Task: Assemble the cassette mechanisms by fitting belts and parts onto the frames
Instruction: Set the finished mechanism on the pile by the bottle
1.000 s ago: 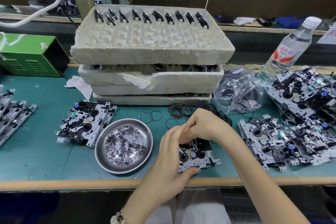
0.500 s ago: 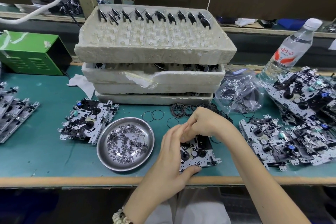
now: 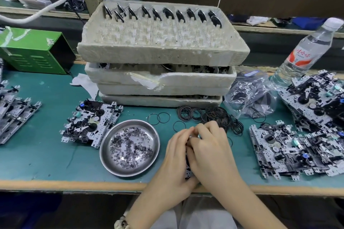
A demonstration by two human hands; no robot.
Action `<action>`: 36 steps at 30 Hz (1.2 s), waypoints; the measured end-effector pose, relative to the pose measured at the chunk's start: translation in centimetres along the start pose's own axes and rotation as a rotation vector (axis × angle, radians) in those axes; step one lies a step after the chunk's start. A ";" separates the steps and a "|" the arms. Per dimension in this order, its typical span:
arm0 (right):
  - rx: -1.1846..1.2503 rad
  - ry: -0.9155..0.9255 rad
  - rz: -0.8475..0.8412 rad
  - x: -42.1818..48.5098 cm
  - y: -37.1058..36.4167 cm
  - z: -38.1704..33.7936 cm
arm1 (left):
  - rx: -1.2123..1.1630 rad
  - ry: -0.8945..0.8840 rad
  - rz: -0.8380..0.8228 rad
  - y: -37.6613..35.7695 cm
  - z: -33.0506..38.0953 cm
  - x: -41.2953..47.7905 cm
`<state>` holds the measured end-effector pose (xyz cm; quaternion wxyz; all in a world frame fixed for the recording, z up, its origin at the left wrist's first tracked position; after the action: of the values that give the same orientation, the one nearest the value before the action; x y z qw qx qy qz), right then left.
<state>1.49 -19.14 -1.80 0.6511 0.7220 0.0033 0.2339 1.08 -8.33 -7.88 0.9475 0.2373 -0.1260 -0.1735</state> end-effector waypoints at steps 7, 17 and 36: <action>0.031 0.080 0.069 0.3 -0.1 0.8 | 0.042 0.005 0.026 -0.1 -0.1 -0.1; 0.297 -0.062 0.175 -0.5 -0.3 2.6 | 0.070 -0.023 0.143 -0.2 -0.8 -0.2; 0.486 0.104 -0.275 -2.5 0.0 6.0 | 0.068 0.000 0.070 0.6 0.9 -0.8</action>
<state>1.30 -25.51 -2.84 0.4835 0.8367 0.1909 0.1724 0.19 -7.85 -6.93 0.9444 0.2646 -0.1401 -0.1357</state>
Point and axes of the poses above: each hand's wrist, its own x-axis towards the middle knuckle, its own y-axis out of the back of the hand, z = x × y, the point moved 2 cm from there along x, towards the middle knuckle, and after that the axes turned 8 degrees about y, right-handed, at the moved point
